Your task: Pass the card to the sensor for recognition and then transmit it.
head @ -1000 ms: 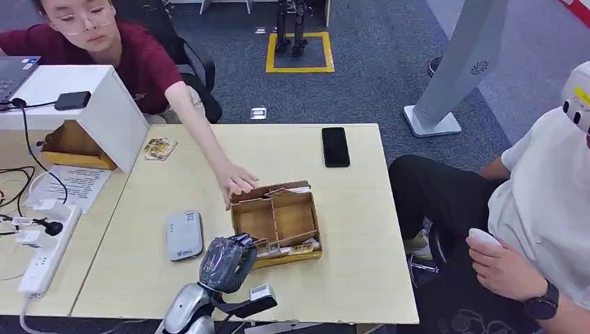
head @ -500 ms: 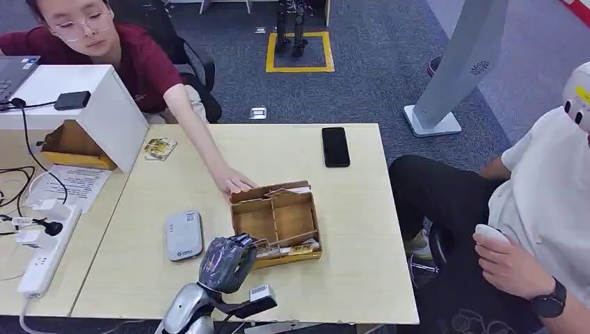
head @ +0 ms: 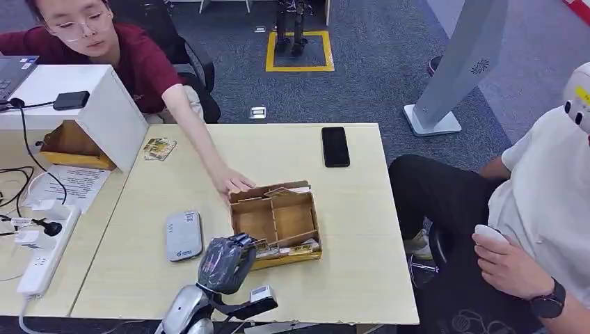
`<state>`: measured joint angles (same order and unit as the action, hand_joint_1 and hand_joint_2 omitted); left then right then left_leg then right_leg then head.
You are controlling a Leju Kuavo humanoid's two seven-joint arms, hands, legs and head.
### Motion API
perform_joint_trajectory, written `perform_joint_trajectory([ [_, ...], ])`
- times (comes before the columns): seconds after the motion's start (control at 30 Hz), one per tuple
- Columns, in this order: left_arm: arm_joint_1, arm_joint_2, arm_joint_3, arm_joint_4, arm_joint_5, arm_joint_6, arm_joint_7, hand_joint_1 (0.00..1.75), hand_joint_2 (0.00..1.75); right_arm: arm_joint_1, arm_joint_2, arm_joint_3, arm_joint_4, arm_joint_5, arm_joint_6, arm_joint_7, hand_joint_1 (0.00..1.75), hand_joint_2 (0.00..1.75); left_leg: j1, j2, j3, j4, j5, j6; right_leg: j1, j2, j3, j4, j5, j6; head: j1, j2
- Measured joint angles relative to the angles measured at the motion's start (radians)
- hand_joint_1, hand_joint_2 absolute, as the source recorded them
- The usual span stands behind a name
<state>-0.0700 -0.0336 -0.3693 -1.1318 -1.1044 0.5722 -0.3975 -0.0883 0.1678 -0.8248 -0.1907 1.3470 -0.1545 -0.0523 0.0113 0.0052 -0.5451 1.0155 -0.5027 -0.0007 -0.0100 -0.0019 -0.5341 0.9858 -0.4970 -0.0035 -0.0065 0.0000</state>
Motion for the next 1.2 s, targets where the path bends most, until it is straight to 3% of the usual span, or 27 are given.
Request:
perform_joint_trajectory([
  [1.2,0.005,0.009,-0.013,-0.008,0.008,-0.007,0.0,1.75,1.75,0.0,0.0,-0.002,0.0,0.002,0.0,0.001,0.0,1.75,0.0,0.0,0.0,0.0,0.0,0.0,0.0,0.0,0.0,0.0,0.0,0.0,0.0,0.0],
])
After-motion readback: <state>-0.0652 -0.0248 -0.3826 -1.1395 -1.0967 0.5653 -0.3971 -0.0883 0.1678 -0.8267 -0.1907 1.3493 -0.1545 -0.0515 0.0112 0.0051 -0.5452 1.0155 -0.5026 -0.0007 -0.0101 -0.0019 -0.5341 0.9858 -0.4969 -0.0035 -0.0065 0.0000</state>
